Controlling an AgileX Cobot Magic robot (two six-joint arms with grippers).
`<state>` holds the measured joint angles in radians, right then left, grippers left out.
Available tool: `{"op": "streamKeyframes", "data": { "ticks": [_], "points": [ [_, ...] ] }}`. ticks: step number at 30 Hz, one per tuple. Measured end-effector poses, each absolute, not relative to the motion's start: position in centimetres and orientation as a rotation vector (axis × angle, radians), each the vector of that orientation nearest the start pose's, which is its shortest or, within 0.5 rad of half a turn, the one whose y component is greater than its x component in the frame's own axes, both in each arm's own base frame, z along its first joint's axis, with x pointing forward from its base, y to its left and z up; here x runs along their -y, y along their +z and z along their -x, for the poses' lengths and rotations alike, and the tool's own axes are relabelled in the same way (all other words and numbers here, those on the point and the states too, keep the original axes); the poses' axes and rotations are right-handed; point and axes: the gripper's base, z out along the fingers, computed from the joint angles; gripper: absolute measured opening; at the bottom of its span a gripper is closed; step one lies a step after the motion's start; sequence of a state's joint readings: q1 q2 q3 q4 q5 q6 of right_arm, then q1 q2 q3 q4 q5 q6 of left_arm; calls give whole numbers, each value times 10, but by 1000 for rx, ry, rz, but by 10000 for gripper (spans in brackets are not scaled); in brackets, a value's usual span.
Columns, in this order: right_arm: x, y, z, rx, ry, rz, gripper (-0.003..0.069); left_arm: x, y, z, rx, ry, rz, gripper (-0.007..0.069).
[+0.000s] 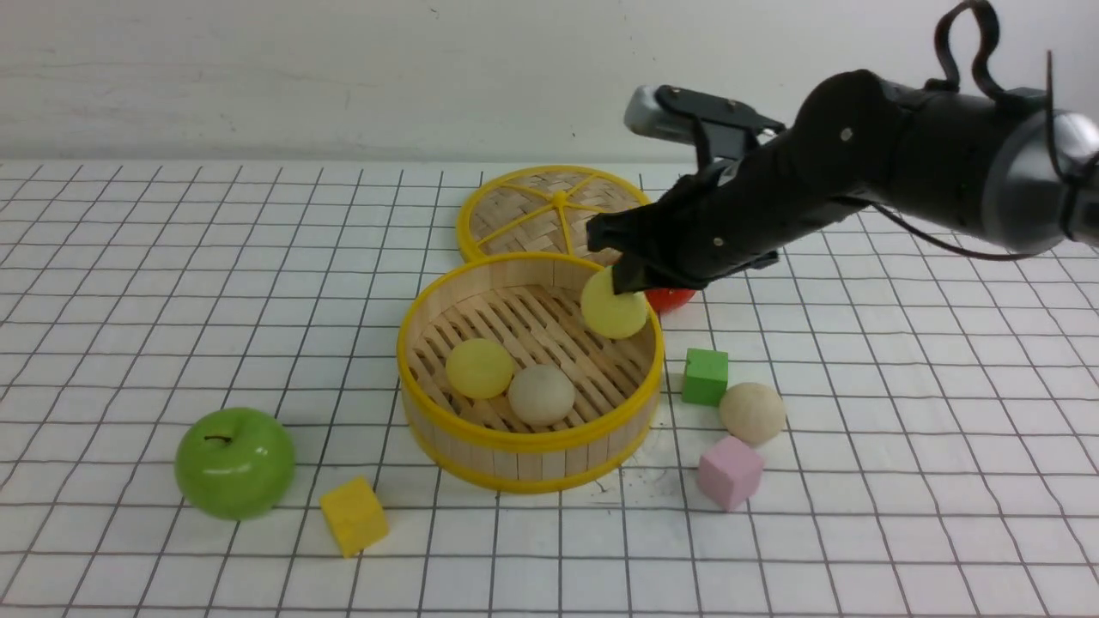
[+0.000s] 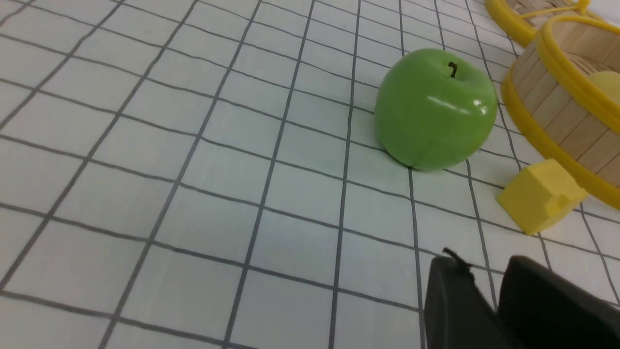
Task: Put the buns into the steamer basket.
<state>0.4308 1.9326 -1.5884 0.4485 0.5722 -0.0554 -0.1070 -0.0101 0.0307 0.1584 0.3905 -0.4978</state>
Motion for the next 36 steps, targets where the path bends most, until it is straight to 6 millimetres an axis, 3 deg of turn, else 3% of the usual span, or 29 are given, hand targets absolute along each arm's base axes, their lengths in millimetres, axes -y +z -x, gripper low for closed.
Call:
{"op": "streamKeyframes", "data": {
  "ticks": [4, 9, 15, 18, 23, 26, 29, 32, 36],
  "points": [
    [-220, 264, -396, -2371, 645, 286, -1, 0, 169, -52, -1878, -256, 272, 155],
    [-223, 249, -406, -2338, 618, 268, 0, 0, 169, -52, -1878, -256, 272, 158],
    [-225, 210, -419, -2379, 575, 249, 35, 0, 169, -52, -1878, -256, 272, 165],
    [-225, 207, -420, -2382, 561, 263, 74, 0, 169, -52, -1878, -256, 272, 165],
    [-224, 207, -420, -2380, 546, 280, 232, 0, 169, -52, -1878, -256, 272, 173],
    [-223, 213, -417, -2385, 548, 293, 328, 0, 169, -52, -1878, -256, 272, 176],
    [-221, 232, -412, -2358, 550, 311, 387, 0, 169, -52, -1878, -256, 272, 179],
    [-218, 249, -407, -2334, 539, 339, 402, 0, 169, -52, -1878, -256, 272, 182],
    [-208, 290, -388, -2300, 489, 430, 403, 0, 169, -52, -1878, -256, 272, 183]
  ]
}}
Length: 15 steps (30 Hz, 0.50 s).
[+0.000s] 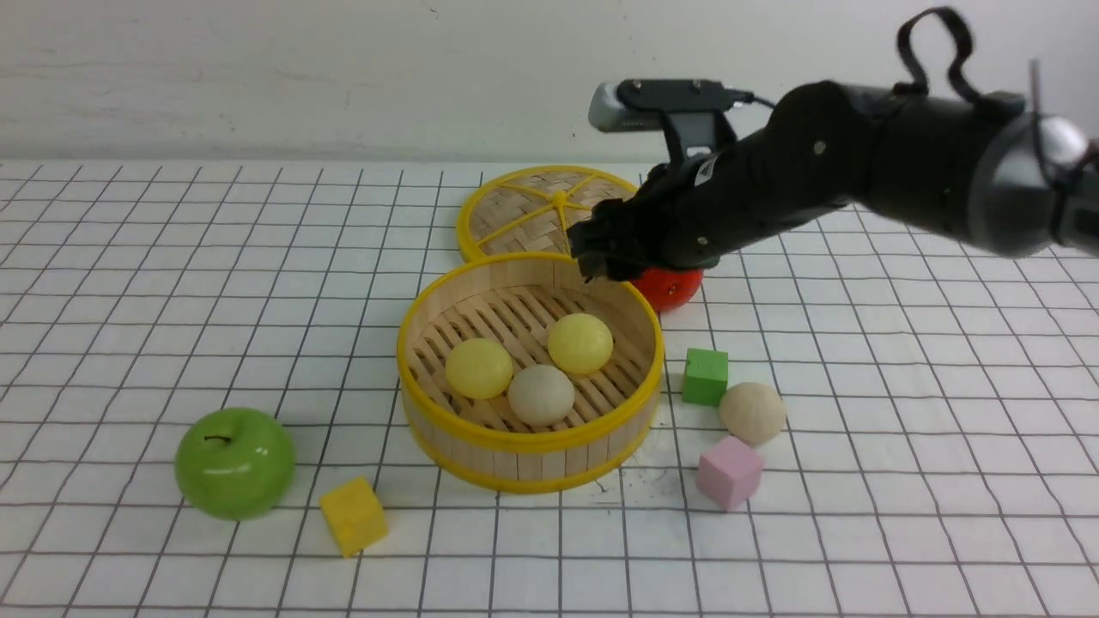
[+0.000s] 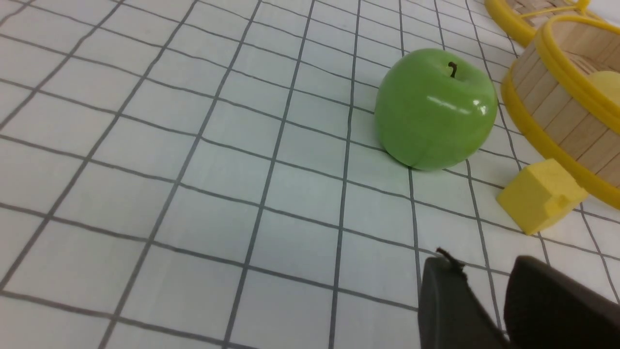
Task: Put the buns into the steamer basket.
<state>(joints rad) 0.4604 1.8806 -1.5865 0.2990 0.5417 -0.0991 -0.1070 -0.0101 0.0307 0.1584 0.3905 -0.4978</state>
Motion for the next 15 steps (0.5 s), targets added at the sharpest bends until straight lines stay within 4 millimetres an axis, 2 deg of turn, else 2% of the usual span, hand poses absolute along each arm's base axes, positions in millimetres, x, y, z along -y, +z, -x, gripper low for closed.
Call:
{"op": "streamKeyframes", "data": {
  "ticks": [1, 2, 3, 4, 6, 9, 10, 12, 15],
  "points": [
    [-204, 301, -382, -2293, 472, 454, 403, 0, 169, -52, -1878, -256, 272, 183],
    [-198, 320, -372, -2274, 449, 482, 403, 0, 169, -52, -1878, -256, 272, 183],
    [-197, 322, -370, -2278, 445, 487, 403, 0, 169, -52, -1878, -256, 272, 183],
    [-189, 341, -358, -2263, 414, 503, 403, 0, 169, -52, -1878, -256, 272, 183],
    [-181, 360, -346, -2249, 382, 500, 403, 0, 169, -52, -1878, -256, 272, 184],
    [-159, 401, -313, -2226, 347, 428, 403, 0, 169, -52, -1878, -256, 272, 188],
    [-155, 409, -306, -2215, 347, 416, 403, 0, 169, -52, -1878, -256, 272, 188],
    [-137, 438, -275, -2194, 330, 362, 403, 0, 169, -52, -1878, -256, 272, 190],
    [-121, 458, -249, -2171, 308, 335, 403, 0, 169, -52, -1878, -256, 272, 190]
  ]
}}
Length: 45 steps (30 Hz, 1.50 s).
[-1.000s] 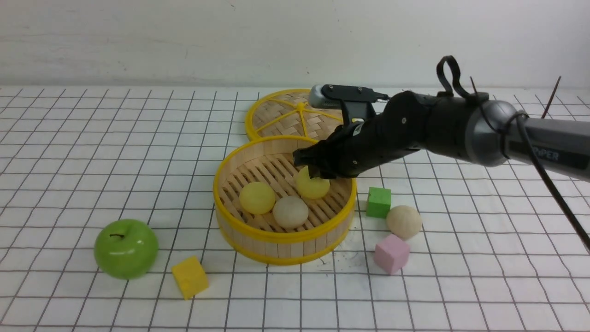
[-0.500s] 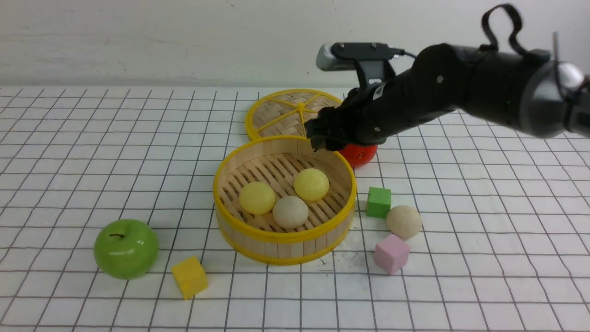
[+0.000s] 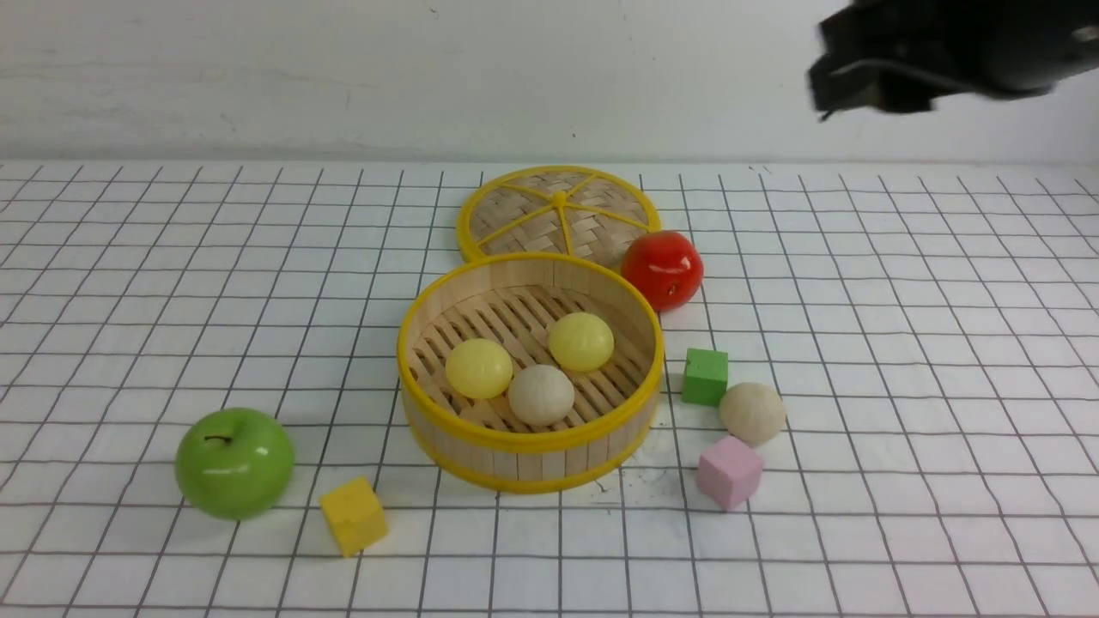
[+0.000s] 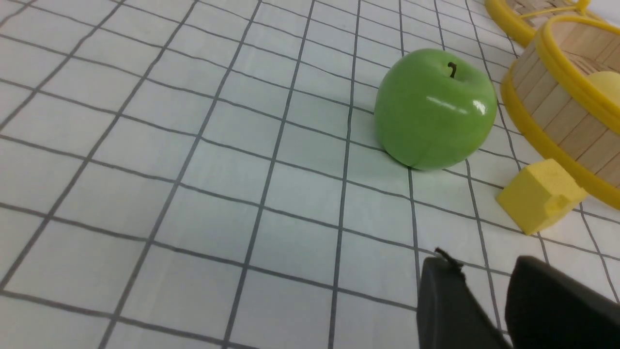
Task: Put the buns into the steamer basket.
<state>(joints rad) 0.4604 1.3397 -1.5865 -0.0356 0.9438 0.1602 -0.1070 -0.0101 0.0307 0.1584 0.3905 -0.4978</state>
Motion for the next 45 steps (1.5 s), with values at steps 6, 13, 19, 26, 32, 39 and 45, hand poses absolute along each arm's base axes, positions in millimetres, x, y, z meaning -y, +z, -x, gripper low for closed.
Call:
{"op": "streamKeyframes", "data": {
  "ticks": [6, 13, 19, 26, 32, 39, 45],
  "points": [
    [-78, 470, -171, -2167, 267, 307, 360, 0, 169, -52, -1878, -256, 272, 194],
    [-59, 420, -116, -2293, 378, 270, 199, 0, 169, -52, -1878, -256, 272, 197],
    [-39, 377, -71, -2307, 398, 269, 10, 0, 169, -52, -1878, -256, 272, 200],
    [-26, 357, -45, -2345, 388, 275, -20, 0, 169, -52, -1878, -256, 272, 200],
    [-20, 351, -33, -2370, 376, 281, -19, 0, 169, -52, -1878, -256, 272, 200],
    [-8, 349, -39, -2314, 179, 294, -17, 0, 169, -52, -1878, -256, 272, 200],
    [-1, 323, -50, -2157, 70, 112, -13, 0, 169, -52, -1878, -256, 272, 202]
  ]
}}
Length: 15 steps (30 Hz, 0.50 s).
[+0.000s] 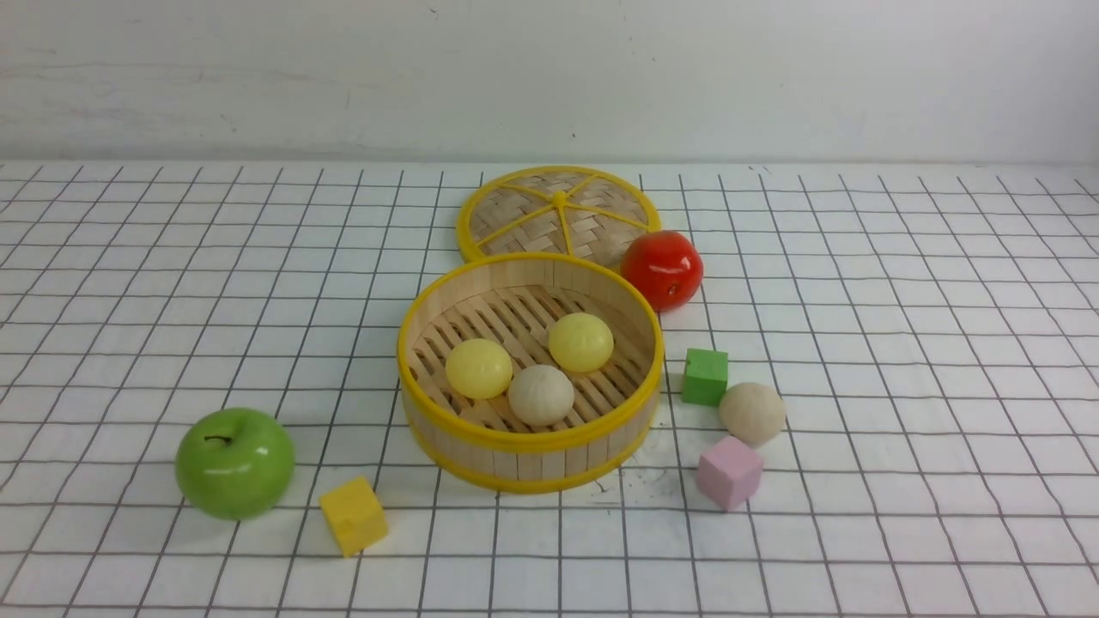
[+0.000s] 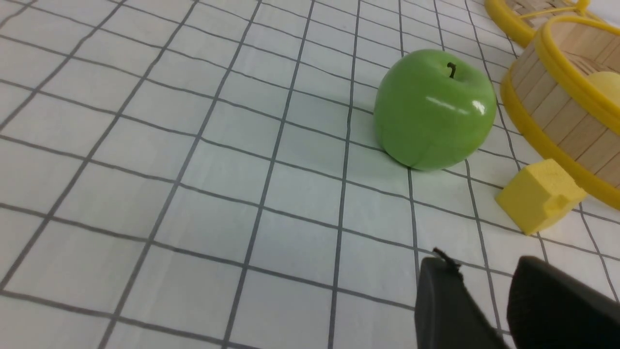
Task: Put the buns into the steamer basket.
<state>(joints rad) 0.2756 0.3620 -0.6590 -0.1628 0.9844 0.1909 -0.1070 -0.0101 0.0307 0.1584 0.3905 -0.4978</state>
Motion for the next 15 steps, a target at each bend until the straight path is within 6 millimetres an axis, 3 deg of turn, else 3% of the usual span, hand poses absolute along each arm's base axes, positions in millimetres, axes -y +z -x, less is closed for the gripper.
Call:
{"op": "streamKeyframes", "data": {
  "ticks": [1, 5, 6, 10, 13, 15],
  "points": [
    [0, 318, -52, -2128, 54, 84, -12, 0, 169, -52, -1878, -256, 272, 203],
    [7, 262, -57, -1964, -62, -28, -10, 0, 169, -52, -1878, -256, 272, 209],
    [7, 260, -57, -1957, -66, -30, -10, 0, 169, -52, -1878, -256, 272, 209],
    [10, 204, -55, -1863, -126, -82, -10, 0, 169, -52, -1878, -256, 272, 215],
    [13, 177, -52, -1865, -161, -131, -10, 0, 169, -52, -1878, -256, 272, 218],
    [14, 172, -50, -1885, -178, -163, -10, 0, 169, -52, -1878, -255, 271, 217]
  ]
}}
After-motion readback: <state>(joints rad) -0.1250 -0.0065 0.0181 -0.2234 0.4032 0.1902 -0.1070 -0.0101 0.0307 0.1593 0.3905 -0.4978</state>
